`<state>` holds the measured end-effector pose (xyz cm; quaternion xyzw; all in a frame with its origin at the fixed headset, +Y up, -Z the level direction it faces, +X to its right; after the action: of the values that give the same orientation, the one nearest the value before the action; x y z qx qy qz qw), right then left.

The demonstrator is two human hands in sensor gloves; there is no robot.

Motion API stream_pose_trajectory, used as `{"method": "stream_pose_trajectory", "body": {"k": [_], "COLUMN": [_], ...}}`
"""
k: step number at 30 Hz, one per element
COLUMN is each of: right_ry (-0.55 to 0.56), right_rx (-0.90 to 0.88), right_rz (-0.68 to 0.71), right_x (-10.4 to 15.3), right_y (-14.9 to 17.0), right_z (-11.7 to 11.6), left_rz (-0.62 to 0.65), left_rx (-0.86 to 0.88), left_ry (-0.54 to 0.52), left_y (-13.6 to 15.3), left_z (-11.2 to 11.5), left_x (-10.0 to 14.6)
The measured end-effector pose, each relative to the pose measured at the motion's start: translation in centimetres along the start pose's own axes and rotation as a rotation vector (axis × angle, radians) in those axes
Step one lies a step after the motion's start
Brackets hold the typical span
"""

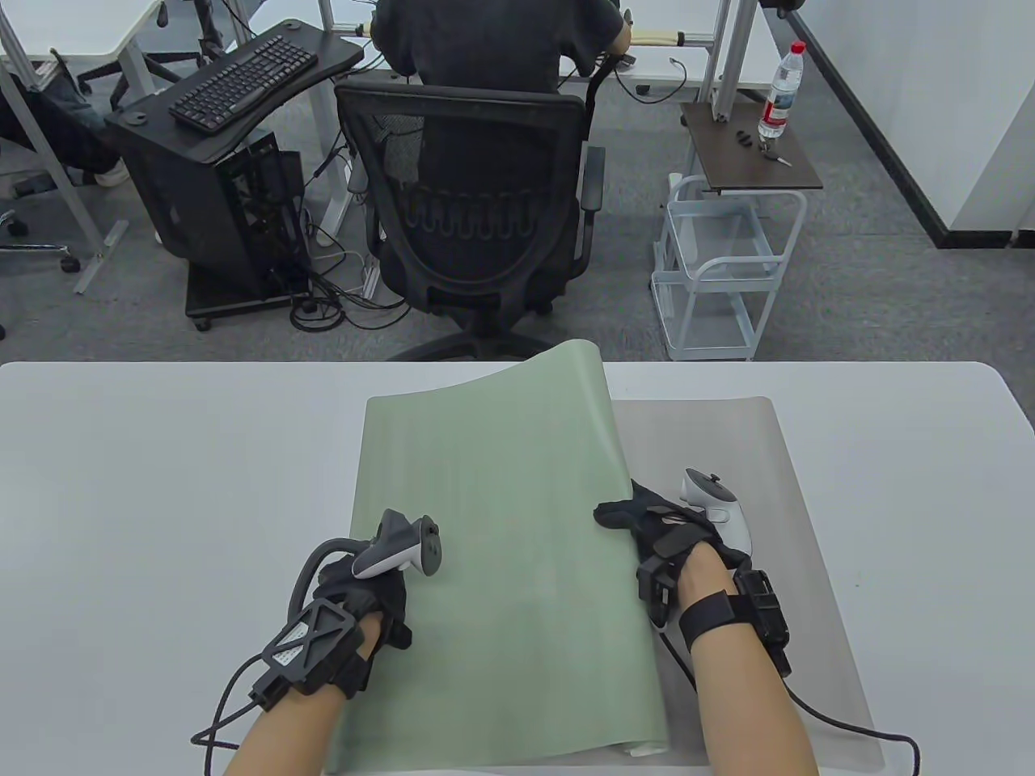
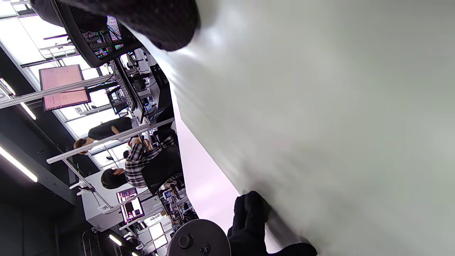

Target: Unroll desk mats and stack together

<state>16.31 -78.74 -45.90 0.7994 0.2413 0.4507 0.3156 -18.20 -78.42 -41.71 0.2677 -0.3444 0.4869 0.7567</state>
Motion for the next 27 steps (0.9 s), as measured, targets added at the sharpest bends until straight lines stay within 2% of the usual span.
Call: {"method": "stream_pose_trajectory", "body": {"k": [7, 11, 18, 27], "right_ry": [-0.024, 0.003, 0.225, 0.21], "right_rx": [-0.097, -0.108, -0.034, -0.002], "right_rz": [0.01, 0.017, -0.052, -0.088], "right_x": [0.3, 0.6, 1.5, 0.9], "right_y": [0.3, 0.3, 0.5, 0.1], "right_z": [0.5, 1.1, 3.3, 3.0], "left_rz": [-0.004, -0.007, -0.009, -0.003], "left_rx": [-0.006, -0.013, -0.016, -0.019], "left_ry": [-0.001, -0.005, -0.01, -0.02], "left_y": [0.0, 0.0, -0.1, -0.1], "left_z": [0.0, -0.1, -0.1, -0.1], "left_x": [0.0, 0.0, 0.1, 0.1]}}
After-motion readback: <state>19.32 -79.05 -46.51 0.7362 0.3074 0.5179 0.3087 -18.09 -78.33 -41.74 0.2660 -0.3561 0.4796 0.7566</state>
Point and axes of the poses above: the tracker on the back of each hand, its own y axis roughly to the little-finger side, its own x axis roughly from the fingertips to the wrist, z = x × y, the point moved 2 cm from there along -x, roughly from the wrist to the fingertips, and after that the axes turned 12 degrees about -z, right-handed, at the moved point
